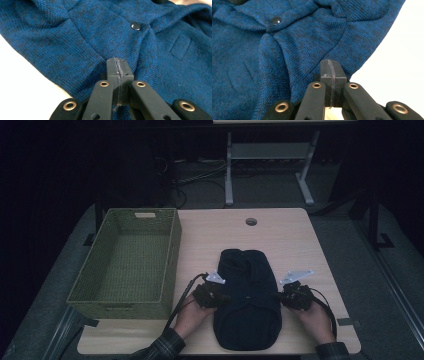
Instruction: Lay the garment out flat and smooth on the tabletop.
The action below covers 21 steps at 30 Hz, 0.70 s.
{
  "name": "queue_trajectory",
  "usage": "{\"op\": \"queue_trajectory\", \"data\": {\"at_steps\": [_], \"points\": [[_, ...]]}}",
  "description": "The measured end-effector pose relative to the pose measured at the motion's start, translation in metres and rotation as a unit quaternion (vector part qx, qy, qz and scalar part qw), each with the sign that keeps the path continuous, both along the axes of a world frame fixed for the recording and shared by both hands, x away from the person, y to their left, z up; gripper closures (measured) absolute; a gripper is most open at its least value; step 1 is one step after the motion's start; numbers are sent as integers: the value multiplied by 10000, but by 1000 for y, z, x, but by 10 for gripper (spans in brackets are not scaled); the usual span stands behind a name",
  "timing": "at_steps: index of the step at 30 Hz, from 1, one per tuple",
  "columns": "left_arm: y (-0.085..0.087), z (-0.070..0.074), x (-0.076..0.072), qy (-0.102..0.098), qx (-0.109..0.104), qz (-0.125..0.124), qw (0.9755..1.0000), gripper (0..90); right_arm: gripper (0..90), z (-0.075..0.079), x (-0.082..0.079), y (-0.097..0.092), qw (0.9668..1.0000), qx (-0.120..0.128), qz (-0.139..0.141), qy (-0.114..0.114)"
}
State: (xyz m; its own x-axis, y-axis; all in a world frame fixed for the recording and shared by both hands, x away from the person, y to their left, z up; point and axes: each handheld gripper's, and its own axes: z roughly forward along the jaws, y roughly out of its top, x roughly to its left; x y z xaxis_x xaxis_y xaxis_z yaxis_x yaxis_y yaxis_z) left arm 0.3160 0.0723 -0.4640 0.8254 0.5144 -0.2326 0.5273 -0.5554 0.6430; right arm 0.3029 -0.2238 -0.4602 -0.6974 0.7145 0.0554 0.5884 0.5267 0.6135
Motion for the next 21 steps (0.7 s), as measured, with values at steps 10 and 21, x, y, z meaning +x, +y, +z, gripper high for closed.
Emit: {"op": "queue_trajectory", "data": {"at_steps": [10,21], "points": [[-1,-1,-1,101,-51,-159,9998,898,900,0,-6,-5,10000,8,-42,-22],[4,10,5,-9,-135,-17,9999,823,784,5,-2,-9,9996,237,-81,-139]]}}
